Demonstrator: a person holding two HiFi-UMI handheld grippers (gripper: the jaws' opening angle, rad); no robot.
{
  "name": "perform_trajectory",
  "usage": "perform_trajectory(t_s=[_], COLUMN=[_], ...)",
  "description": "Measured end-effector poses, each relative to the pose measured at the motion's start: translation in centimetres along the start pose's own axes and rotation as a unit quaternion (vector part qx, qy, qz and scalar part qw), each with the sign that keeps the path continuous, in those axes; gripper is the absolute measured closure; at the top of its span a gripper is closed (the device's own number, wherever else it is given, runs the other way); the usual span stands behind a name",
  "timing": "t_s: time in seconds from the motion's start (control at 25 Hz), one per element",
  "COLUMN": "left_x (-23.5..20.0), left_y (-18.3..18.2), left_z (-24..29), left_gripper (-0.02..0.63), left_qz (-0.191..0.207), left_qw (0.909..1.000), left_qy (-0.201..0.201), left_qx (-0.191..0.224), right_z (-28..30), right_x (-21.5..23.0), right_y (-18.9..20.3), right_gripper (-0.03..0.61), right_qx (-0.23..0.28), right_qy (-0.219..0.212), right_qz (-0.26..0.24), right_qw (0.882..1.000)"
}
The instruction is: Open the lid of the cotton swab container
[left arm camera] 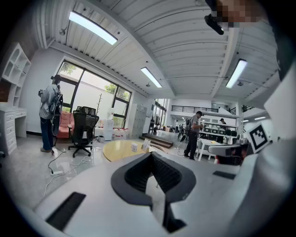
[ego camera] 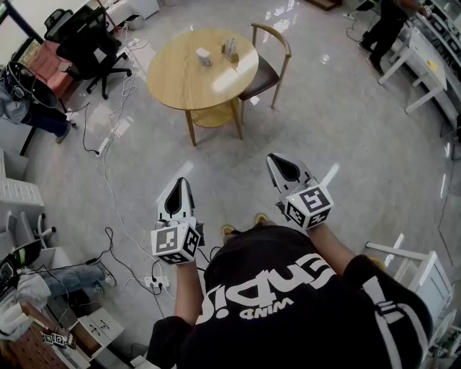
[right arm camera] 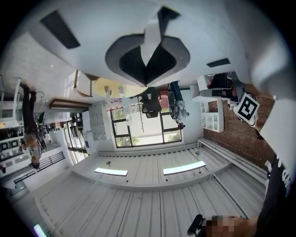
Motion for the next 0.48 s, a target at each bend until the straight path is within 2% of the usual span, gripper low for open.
perform_trajectory(t_s=[0.24, 0.48], left_x=[-0.17, -0.44], left_y=[0.37, 0.51], left_z=[-0.78, 0.02], left_gripper=[0.604, 0.604], left_qz=[-0.006, -0.004], left_qw=[0.9997, 1.0000], left_qy=[-0.022, -0.004], left_qx=[0.002, -0.003], right_z=[0.89, 1.02], right_x=[-0.33, -0.60], right_y=[-0.18, 0.29], right_gripper=[0.577, 0.577], right_qx=[-0.001, 0.000], right_qy=[-0.025, -0.015], right_qz=[-0.009, 0.004], right_qw=[1.000, 1.000])
Point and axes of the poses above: the fingertips, and each gripper's own axes: z forward along the fingers, x to its right, y out of its underside, the point moved 6 cm from there along -z, backward along the fingers, and after that the axes turned 4 degrees about -x, right-handed, at the moved point
